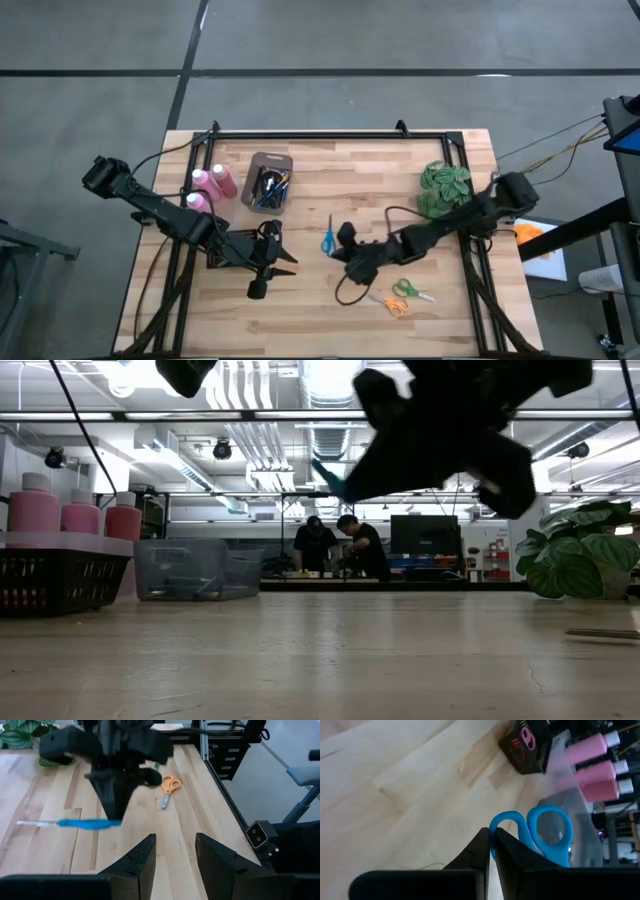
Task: Pick & Place Paint Supplies
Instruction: Put the blue scissors into the black basket
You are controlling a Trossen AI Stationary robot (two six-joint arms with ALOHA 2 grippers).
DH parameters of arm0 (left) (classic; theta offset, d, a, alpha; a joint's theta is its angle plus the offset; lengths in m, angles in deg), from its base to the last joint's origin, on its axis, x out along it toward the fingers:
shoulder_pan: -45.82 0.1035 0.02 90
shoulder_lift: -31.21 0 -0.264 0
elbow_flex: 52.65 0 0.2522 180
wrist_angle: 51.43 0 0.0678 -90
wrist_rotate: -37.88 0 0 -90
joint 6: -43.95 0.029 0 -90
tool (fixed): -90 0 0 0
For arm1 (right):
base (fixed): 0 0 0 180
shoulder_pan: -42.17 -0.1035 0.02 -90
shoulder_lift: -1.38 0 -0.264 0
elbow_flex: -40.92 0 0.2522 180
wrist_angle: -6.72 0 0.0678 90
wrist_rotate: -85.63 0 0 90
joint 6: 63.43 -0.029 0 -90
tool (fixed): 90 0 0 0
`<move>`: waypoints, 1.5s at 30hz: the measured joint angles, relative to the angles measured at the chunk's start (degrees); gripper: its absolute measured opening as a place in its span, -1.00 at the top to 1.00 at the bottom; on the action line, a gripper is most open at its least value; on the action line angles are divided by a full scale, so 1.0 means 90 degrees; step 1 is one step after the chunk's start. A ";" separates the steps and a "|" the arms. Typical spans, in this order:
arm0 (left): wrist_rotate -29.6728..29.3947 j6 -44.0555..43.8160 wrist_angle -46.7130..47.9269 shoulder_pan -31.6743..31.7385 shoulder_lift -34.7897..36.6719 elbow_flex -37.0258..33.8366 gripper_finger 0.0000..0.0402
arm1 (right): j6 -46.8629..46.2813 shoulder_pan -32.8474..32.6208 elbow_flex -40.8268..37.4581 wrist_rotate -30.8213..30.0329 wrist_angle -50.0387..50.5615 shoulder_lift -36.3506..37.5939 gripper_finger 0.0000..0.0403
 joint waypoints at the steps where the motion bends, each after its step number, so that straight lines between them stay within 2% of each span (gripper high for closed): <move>1: -0.0002 0.0000 0.0000 0.0000 0.0000 0.0000 0.30 | 0.0099 0.0002 0.0167 -0.0004 0.0012 -0.0168 0.92; 6: -0.0002 0.0000 -0.0001 0.0000 0.0000 0.0000 0.30 | 0.0169 -0.0012 0.1180 0.0002 0.0190 -0.0971 0.92; 13: -0.0002 0.0000 0.0002 0.0000 0.0000 0.0000 0.30 | -0.0077 -0.0007 0.2775 0.0003 0.1369 -0.2031 0.92; 18: -0.0002 -0.0002 0.0010 -0.0002 0.0000 0.0000 0.30 | -0.0342 -0.0007 0.3441 0.0035 0.1609 -0.2615 0.92; 26: 0.0000 -0.0002 0.0034 0.0000 0.0000 0.0000 0.30 | -0.1126 -0.0007 0.3708 0.0542 0.1623 -0.3154 0.92; 35: -0.0002 -0.0017 0.0184 0.0000 0.0000 0.0000 0.30 | -0.2066 0.0005 0.3642 0.0861 0.1626 -0.3177 0.92; 45: -0.0002 -0.0015 0.0180 -0.0002 0.0000 0.0000 0.30 | -0.2070 0.0012 0.3585 0.1183 0.1579 -0.3466 0.92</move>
